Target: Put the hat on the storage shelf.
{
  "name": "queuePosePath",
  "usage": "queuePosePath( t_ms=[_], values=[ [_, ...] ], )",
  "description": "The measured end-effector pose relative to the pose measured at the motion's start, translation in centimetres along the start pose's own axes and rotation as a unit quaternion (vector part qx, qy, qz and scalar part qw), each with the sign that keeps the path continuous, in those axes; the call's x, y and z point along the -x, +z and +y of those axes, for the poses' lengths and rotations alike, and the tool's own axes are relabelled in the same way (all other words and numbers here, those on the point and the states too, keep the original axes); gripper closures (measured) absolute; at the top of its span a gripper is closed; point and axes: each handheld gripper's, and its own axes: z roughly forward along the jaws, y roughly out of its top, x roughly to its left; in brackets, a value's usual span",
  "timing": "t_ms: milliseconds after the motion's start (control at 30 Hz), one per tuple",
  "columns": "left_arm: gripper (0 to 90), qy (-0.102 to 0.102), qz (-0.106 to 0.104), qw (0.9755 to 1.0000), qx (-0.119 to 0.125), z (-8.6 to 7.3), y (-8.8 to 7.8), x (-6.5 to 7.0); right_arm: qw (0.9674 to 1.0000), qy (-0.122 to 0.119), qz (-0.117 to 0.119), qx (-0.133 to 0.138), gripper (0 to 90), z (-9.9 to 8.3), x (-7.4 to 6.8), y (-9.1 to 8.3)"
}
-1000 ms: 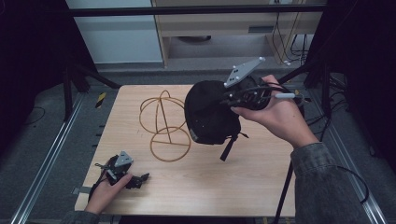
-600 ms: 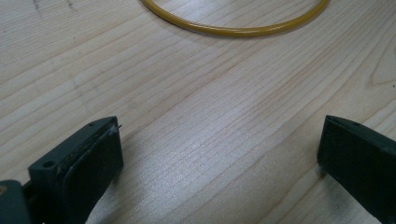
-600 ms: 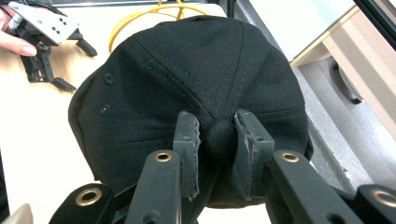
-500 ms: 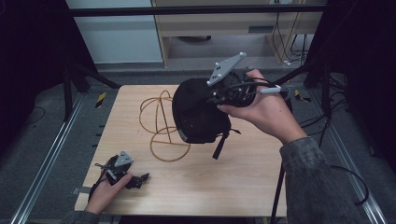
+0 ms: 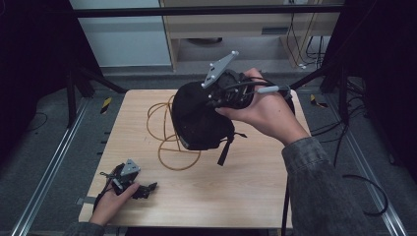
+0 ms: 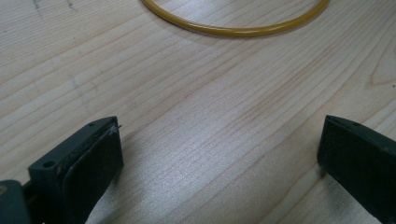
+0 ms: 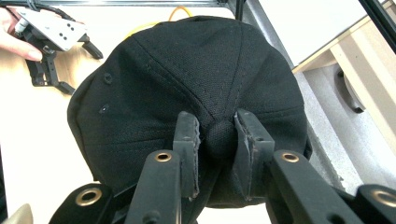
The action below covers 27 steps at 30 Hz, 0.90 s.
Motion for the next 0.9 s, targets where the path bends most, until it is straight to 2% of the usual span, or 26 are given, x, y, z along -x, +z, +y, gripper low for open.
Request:
queuePosePath(
  t_ms=[433, 900],
  values=[
    [0.0, 0.0, 0.0, 1.0, 0.0, 0.0, 0.0, 0.0, 0.9999, -0.014, 0.005, -0.002, 72.3, 1.3, -0.4, 0.7],
    [0.0, 0.0, 0.0, 1.0, 0.0, 0.0, 0.0, 0.0, 0.9997, -0.021, 0.011, -0.007, 72.3, 3.1, -0.6, 2.6]
  ],
)
